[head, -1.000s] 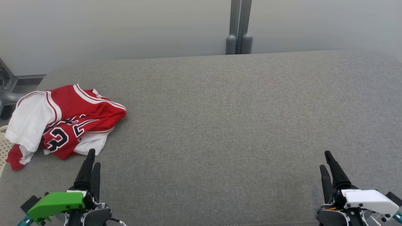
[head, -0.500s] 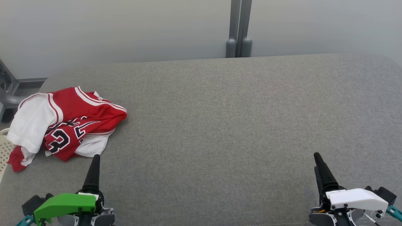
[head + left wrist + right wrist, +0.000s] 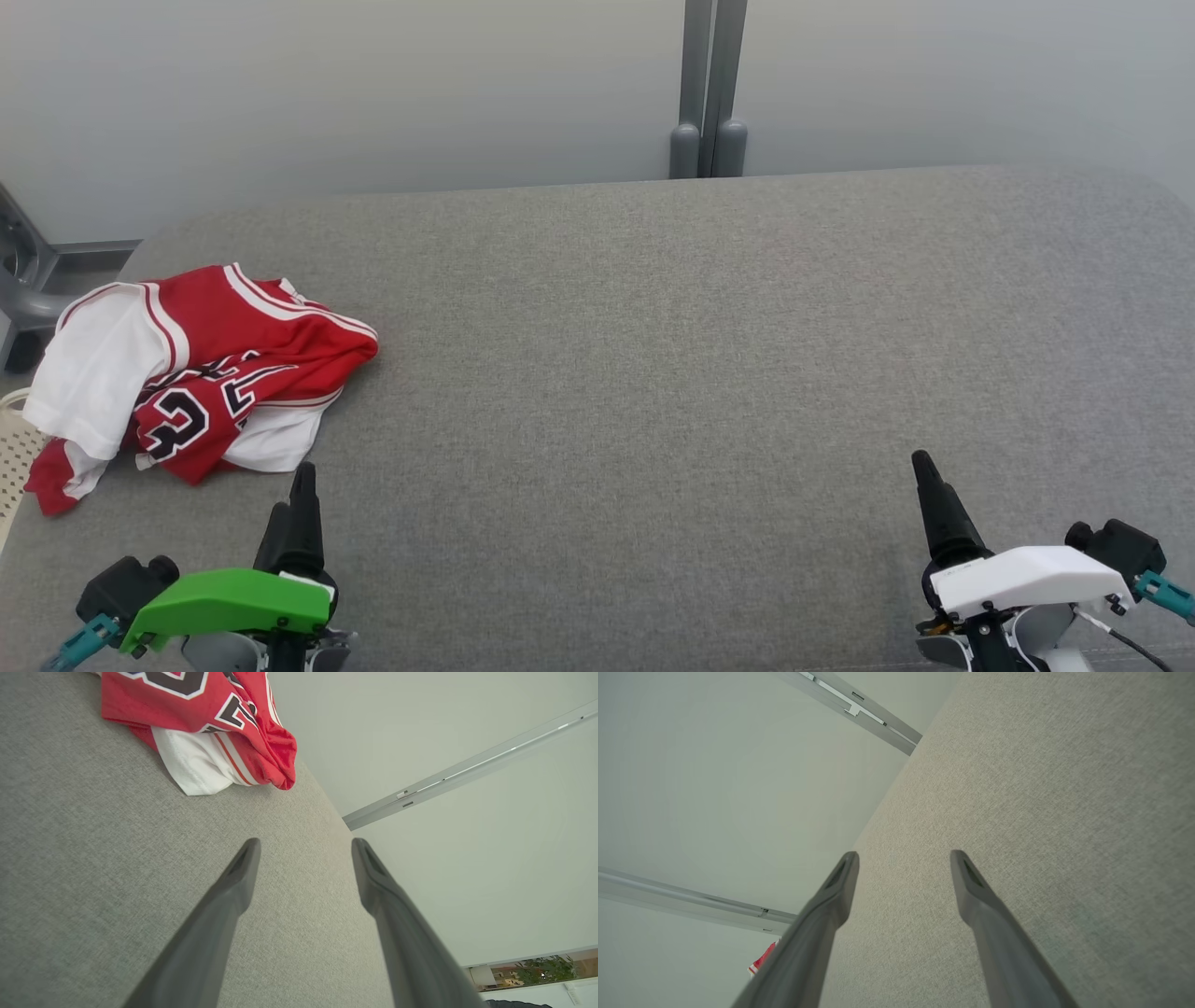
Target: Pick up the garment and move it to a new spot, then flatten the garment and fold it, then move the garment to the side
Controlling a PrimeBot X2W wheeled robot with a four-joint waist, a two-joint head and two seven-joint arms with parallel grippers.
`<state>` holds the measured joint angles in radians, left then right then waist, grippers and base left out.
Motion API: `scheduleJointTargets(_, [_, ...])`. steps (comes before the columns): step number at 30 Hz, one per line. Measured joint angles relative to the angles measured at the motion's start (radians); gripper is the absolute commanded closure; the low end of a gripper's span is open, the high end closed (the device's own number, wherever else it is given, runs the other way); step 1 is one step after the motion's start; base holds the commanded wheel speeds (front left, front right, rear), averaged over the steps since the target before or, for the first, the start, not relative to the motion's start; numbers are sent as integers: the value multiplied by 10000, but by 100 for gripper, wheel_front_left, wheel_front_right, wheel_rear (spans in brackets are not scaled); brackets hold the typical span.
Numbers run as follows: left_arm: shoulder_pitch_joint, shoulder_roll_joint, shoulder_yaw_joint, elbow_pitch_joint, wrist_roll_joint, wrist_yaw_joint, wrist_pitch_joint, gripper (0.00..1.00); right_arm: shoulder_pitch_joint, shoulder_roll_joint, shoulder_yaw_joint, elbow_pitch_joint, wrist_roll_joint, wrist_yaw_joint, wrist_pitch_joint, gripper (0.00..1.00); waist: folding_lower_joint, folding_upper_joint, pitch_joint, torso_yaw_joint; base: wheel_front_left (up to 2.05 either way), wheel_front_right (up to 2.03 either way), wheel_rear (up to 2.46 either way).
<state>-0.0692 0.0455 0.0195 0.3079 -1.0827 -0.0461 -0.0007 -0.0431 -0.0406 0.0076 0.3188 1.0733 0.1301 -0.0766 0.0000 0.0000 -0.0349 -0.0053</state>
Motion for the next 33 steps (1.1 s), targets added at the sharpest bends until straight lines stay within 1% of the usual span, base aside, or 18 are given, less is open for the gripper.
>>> scheduleJointTargets(6, [27, 138, -291, 228, 1116, 334, -244, 0, -64, -4, -13, -6, -1243, 0, 69, 0, 0, 0, -80, 2, 0, 0, 0])
scheduleJointTargets(12, [17, 397, -734, 364, 2257, 477, -418, 0, -84, -10, 54, -82, -2406, 2, 230, 0, 0, 0, -127, -25, 0, 0, 0])
scheduleJointTargets(18, [-4, 627, -1106, 412, 3321, 752, -623, 0, -96, -17, 215, -184, -3517, 2, 307, 0, 0, 0, -163, -77, 0, 0, 0])
scheduleJointTargets(23, [-35, 736, -1321, 458, 3990, 880, -786, 0, -121, -27, 274, -213, -4428, 2, 341, 0, 0, 0, -213, -90, 0, 0, 0])
scheduleJointTargets(33, [-48, 955, -1551, 499, 4903, 1078, -1116, 0, -231, -33, 412, -140, -5946, 2, 554, 0, 0, 0, -330, -106, 0, 0, 0])
